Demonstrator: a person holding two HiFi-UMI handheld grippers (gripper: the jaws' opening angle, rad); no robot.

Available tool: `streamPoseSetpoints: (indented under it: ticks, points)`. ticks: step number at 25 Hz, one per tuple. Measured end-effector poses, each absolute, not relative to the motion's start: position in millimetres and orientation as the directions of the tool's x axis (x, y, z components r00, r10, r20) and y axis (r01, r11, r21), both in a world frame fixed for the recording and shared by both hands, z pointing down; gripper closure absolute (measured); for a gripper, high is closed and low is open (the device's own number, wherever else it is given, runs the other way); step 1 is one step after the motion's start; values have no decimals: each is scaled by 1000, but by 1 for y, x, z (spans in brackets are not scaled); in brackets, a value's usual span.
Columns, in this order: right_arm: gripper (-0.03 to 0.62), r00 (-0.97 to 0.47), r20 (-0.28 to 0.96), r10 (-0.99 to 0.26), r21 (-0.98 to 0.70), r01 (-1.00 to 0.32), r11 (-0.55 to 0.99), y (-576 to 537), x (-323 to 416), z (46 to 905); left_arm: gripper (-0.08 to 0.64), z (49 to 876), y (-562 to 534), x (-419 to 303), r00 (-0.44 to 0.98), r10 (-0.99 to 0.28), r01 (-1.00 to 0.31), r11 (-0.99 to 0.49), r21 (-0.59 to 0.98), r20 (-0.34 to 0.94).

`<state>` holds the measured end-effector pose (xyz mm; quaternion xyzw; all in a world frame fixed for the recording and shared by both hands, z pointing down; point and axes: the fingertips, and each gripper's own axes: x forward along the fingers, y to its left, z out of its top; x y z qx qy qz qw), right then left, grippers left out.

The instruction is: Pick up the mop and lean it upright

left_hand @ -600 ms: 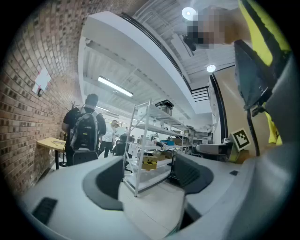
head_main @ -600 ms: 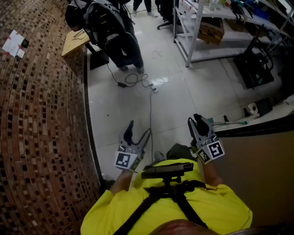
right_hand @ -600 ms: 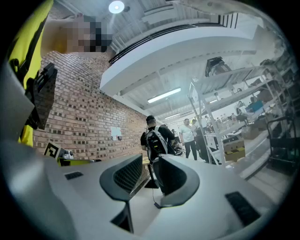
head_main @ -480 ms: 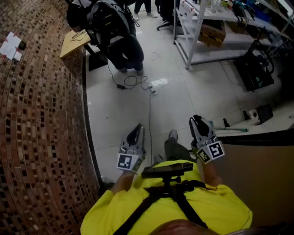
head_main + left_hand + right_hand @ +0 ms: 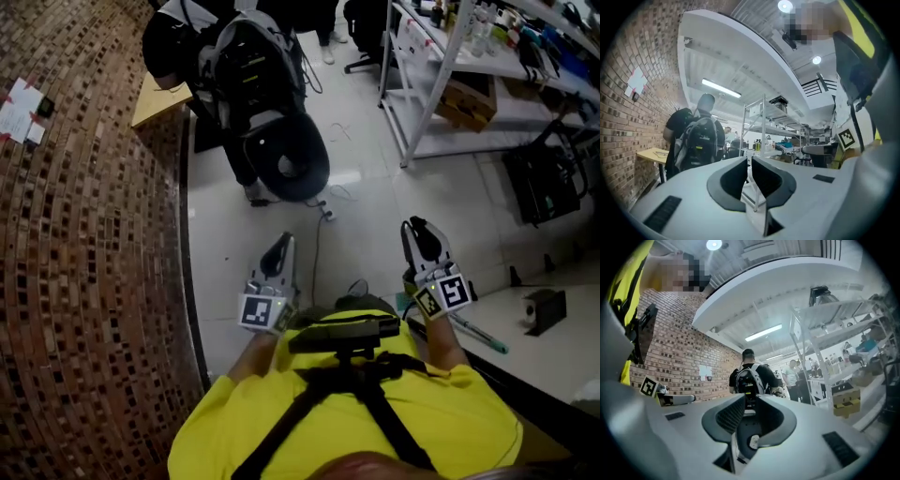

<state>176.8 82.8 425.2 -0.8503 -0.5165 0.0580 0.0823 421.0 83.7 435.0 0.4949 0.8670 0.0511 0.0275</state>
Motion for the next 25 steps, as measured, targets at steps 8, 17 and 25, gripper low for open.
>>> streamPoseSetpoints:
  ticks: [8, 17, 25]
  points:
    - [514, 213, 16, 977, -210, 956, -205, 155, 91, 436, 528, 449, 210, 339, -676, 734, 735, 665, 131, 64]
    - [514, -390, 94, 916, -244, 883, 401, 136, -74, 444, 443, 439, 327, 99, -976, 214, 218, 963, 157, 47]
    - [482, -813, 119, 569, -237, 533, 812, 34, -146, 450, 443, 435, 308, -94, -965, -260, -255, 959, 124, 26]
